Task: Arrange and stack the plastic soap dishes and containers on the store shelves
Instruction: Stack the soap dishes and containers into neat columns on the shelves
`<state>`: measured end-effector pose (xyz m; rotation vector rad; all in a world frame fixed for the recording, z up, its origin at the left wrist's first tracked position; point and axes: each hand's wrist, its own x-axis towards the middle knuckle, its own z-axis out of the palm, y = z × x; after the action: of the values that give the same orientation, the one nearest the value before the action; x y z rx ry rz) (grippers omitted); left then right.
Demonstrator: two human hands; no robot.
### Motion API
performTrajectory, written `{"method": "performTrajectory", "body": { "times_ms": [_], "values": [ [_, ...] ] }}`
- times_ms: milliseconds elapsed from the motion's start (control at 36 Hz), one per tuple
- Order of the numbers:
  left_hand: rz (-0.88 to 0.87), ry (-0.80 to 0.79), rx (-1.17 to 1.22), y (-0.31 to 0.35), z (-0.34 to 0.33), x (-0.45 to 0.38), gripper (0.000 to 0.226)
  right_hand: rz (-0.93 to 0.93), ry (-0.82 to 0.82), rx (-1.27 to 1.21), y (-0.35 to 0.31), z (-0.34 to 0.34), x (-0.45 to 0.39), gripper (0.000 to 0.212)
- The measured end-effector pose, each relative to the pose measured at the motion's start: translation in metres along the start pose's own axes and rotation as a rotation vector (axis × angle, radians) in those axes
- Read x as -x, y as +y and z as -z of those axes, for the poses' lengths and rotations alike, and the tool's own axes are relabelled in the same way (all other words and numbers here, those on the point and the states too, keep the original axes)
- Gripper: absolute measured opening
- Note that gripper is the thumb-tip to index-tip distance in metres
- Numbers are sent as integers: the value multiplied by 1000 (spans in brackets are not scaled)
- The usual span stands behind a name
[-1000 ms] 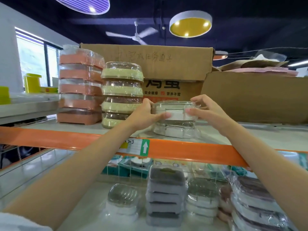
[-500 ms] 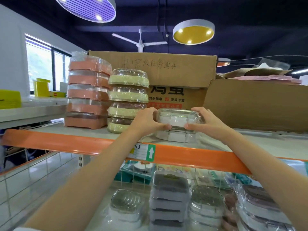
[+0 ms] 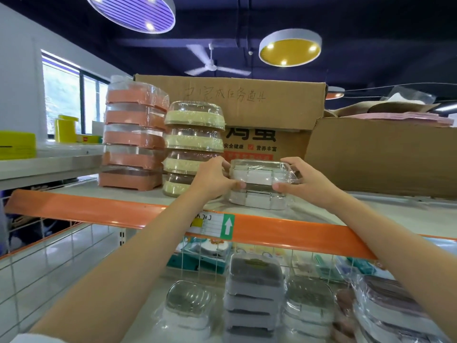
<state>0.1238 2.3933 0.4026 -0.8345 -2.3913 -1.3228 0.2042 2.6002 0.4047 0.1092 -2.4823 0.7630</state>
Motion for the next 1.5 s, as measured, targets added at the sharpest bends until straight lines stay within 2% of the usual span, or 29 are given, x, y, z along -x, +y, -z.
{"method": "performTrajectory", "body": {
  "times_ms": [139, 278, 389, 528, 611, 722, 917, 1056, 1111, 1222, 1333, 1417, 1500],
  "values": [
    [-9, -15, -25, 1, -2, -2, 47, -6, 8, 26, 3, 1, 0, 71],
    [-74, -38, -109, 1, -5, -1, 31, -25, -48, 87, 3, 2, 1, 72],
    [-101, -48, -132, 6, -5, 3, 27, -38, -83, 143, -3, 4, 3, 74],
    [-128, -80, -362, 16, 3, 9, 19, -79, -134, 252, -12, 7, 3, 87],
    [-138, -43, -429, 18, 9, 15, 25, -74, -77, 283, -20, 8, 8, 93],
    [-271, 32, -556, 19, 18, 33, 34, 49, 54, 463, -36, 0, 23, 74],
    [-557, 123, -687, 8, 26, 73, 30, 350, 210, 634, -60, -28, 54, 50],
    [-745, 169, -711, -9, 30, 108, 17, 630, 184, 565, -70, -56, 79, 36],
    [-774, 130, -720, -20, 32, 125, 22, 697, 155, 542, -71, -70, 91, 34],
    [-694, 12, -754, -54, 35, 155, 23, 783, 82, 527, -64, -103, 113, 32],
    [-555, -113, -803, -91, 32, 174, 26, 767, -63, 510, -44, -144, 127, 36],
    [-476, -180, -852, -116, 30, 184, 25, 642, -194, 464, -24, -173, 134, 39],
    [-433, -224, -862, -137, 25, 188, 30, 454, -337, 444, -12, -200, 136, 53]
  ]
}}
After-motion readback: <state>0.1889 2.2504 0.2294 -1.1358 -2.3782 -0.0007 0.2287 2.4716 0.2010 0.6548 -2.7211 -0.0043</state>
